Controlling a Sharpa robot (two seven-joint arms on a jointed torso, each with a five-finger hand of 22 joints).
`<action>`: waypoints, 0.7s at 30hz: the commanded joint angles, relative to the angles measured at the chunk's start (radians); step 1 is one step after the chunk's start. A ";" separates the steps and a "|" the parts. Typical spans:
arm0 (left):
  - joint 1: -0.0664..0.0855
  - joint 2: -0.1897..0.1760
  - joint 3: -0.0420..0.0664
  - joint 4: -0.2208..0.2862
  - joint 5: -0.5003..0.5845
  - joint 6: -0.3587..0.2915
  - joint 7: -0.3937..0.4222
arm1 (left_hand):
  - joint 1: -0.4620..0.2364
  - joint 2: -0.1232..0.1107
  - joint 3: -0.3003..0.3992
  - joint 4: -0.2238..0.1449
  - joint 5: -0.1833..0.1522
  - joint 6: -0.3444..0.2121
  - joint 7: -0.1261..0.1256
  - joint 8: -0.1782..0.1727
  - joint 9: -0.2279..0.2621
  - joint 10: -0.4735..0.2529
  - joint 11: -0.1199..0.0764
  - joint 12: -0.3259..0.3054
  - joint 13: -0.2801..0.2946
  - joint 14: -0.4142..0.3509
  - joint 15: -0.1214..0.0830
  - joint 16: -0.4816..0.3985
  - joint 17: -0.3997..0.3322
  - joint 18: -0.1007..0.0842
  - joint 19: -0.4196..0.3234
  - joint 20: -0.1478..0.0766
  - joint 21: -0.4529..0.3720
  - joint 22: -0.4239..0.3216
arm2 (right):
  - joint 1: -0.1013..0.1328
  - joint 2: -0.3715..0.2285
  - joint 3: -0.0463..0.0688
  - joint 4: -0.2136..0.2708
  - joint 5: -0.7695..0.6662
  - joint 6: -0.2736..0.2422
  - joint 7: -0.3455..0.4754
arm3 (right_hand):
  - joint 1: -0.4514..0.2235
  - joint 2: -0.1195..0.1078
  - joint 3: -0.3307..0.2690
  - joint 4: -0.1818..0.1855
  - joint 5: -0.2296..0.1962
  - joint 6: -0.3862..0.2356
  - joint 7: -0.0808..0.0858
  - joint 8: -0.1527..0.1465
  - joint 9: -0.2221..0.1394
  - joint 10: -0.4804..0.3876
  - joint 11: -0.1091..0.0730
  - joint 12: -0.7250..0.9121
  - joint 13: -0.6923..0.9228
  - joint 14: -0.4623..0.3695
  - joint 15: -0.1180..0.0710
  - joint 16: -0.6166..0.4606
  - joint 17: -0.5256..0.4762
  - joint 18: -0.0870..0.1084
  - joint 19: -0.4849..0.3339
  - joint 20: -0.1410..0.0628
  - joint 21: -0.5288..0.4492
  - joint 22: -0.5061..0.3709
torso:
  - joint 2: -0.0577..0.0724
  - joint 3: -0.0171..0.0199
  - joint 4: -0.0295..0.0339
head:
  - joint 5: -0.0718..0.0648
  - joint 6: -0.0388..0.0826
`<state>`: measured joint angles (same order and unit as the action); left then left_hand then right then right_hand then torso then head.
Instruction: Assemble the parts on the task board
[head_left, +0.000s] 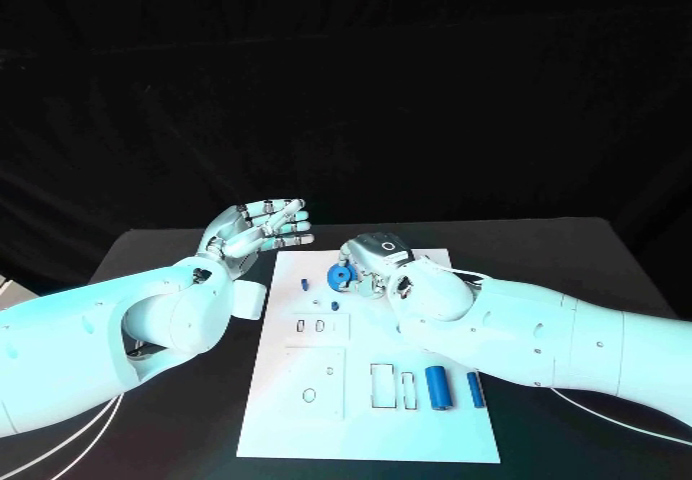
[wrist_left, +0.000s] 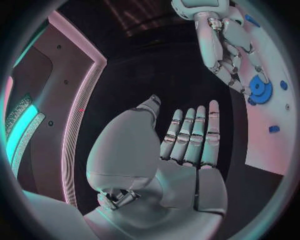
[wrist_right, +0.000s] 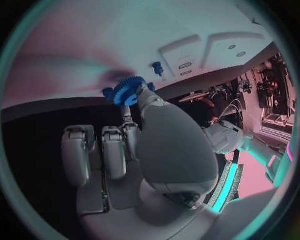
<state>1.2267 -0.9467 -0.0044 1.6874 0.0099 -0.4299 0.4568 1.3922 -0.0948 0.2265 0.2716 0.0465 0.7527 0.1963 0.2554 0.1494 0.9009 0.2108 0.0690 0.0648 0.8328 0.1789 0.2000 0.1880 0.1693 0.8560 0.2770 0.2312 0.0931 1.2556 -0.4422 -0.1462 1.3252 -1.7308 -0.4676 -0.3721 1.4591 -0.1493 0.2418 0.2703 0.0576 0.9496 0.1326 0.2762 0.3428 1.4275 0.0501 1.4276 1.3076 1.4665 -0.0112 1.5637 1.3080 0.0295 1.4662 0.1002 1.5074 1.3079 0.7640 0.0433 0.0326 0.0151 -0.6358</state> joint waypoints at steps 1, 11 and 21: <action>0.002 0.004 0.001 0.000 0.002 0.019 0.006 | 0.002 0.010 0.006 0.002 0.004 0.005 0.058 -0.004 0.001 0.003 0.004 -0.004 0.000 -0.003 0.002 -0.004 0.002 0.013 0.009 0.001 0.001 -0.002 | -0.004 0.012 0.000 -0.019 -0.023 0.007 0.006 | -0.001 0.002 0.006 0.002 0.003 -0.003 0.000 0.006 0.001 0.002 0.003 -0.003 0.088 0.101 -0.006 0.002 0.247 -0.010 0.056 -0.009 -0.003 0.196 | -0.001 0.0001 0.0015 | 0.001 -0.002; 0.002 0.007 0.001 -0.003 0.002 0.021 0.005 | 0.002 0.010 0.006 0.002 0.004 0.005 0.058 -0.004 0.001 0.003 0.004 -0.004 0.000 -0.003 0.002 -0.004 0.002 0.013 0.009 0.001 0.001 -0.002 | -0.008 0.044 0.000 -0.071 -0.027 0.004 0.010 | 0.000 0.001 0.009 0.001 0.003 -0.005 0.002 0.004 0.000 -0.003 0.003 -0.008 0.083 0.101 -0.005 0.001 0.247 -0.009 0.055 -0.009 -0.004 0.194 | -0.001 0.0006 -0.0005 | 0.002 0.004; 0.002 0.012 0.001 -0.006 0.002 0.024 0.002 | 0.003 0.012 0.007 0.002 0.004 0.003 0.058 -0.006 0.000 0.002 0.004 -0.005 -0.001 -0.004 0.002 -0.006 0.002 0.012 0.009 0.001 0.000 -0.003 | -0.008 0.064 0.001 -0.098 -0.045 -0.008 0.009 | -0.001 -0.003 0.012 0.000 0.003 -0.010 0.004 0.001 -0.001 -0.004 0.005 -0.010 0.082 0.101 -0.004 0.002 0.248 -0.009 0.055 -0.008 -0.004 0.195 | 0.000 0.0017 -0.0007 | 0.004 0.005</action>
<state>1.2269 -0.9385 -0.0043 1.6812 0.0102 -0.4264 0.4548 1.3964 -0.0906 0.2284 0.2735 0.0465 0.7527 0.1963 0.2554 0.1494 0.9009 0.2108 0.0690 0.0648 0.8328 0.1789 0.2000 0.1891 0.1693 0.8560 0.2771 0.2312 0.0914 1.2483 -0.3807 -0.1458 1.2303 -1.7514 -0.4702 -0.3692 1.4565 -0.1521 0.2472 0.2703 0.0554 0.9463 0.1354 0.2784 0.3407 1.4274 0.0501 1.4231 1.3075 1.4665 -0.0111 1.5637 1.3077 0.0296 1.4662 0.1002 1.5074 1.3076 0.7634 0.0445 0.0320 0.0195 -0.6318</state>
